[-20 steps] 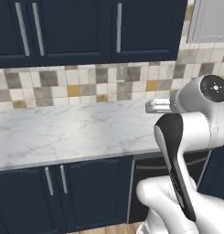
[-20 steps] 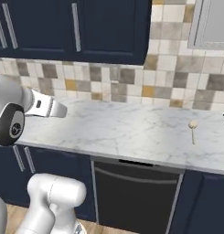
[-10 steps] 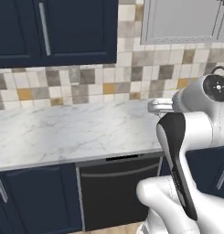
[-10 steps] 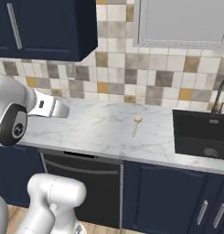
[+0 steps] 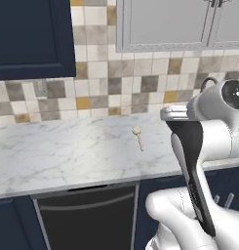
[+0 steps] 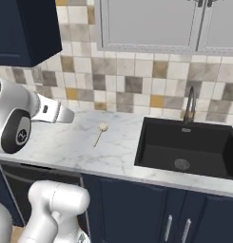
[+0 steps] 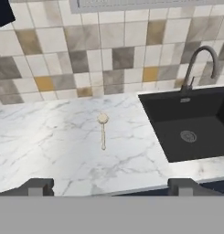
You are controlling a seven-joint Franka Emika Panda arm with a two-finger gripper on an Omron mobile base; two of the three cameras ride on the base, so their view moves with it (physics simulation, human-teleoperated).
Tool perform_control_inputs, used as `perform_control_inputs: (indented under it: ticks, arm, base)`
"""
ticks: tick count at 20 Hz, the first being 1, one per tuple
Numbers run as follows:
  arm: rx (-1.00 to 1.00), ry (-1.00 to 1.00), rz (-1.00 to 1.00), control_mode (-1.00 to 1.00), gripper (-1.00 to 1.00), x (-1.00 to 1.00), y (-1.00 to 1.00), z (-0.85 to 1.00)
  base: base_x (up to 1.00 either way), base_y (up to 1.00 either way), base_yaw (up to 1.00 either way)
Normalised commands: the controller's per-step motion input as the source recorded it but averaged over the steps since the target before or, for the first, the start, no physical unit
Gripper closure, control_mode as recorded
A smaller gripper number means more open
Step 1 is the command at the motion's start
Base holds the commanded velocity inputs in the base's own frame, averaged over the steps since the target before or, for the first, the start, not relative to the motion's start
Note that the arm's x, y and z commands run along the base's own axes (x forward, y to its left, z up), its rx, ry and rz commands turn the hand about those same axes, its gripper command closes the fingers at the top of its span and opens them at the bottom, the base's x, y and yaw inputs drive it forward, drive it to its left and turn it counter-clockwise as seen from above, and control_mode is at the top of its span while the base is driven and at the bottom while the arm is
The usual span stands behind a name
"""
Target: Grab the spray bottle from the cabinet, then place it next to the cutting board for sanitizing. Then grab the dish brush from the countertop next to the sink and place it next to the cutting board.
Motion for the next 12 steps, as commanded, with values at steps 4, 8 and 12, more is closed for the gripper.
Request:
perform_control_inputs:
  ticks: [4,8,12]
  arm:
    - [0.00,0.00,0.00,1.00,-1.00,0.00,0.00,0.00]
    - [0.00,0.00,0.00,1.00,-1.00,0.00,0.00,0.00]
    - [0.00,0.03,0.00,-1.00,-1.00,0.12,0.00,-0.04]
  base:
    - [0.47,-0.02,0.00]
    - [0.60,0.00,0.04]
    - [0.40,0.00,0.02]
